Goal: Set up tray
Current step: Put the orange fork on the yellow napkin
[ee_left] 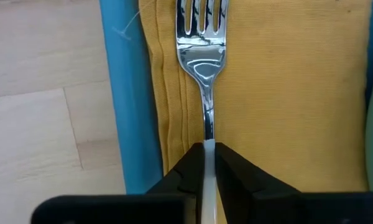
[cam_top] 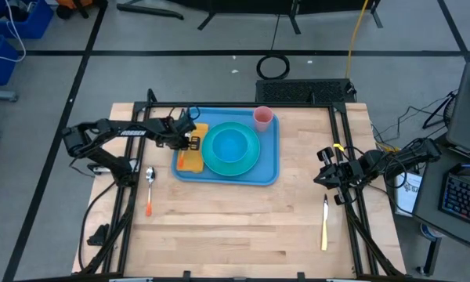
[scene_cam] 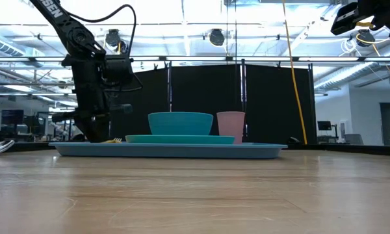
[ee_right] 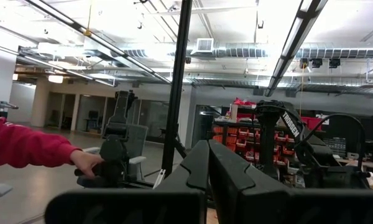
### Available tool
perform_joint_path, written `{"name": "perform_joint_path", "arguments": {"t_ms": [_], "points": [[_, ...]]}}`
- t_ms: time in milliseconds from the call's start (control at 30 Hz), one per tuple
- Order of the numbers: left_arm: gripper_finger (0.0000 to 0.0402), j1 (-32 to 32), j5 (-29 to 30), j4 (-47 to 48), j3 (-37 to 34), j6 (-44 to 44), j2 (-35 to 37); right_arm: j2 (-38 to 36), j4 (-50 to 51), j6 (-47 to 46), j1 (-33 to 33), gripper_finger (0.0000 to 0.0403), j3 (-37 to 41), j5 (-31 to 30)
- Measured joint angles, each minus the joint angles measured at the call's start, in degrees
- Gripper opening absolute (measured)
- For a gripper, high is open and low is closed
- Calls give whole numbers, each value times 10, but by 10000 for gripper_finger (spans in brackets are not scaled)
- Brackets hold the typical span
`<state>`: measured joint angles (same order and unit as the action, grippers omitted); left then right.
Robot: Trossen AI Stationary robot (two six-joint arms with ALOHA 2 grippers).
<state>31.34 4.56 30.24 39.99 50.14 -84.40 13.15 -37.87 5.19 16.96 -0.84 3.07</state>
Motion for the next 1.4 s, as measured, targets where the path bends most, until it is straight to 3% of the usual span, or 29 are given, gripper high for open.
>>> {"name": "perform_joint_path", "arguments": {"t_ms": [1400], "points": [[47, -15, 0, 0, 0, -1, 1, 0, 0, 0, 0, 4, 0, 0]]}}
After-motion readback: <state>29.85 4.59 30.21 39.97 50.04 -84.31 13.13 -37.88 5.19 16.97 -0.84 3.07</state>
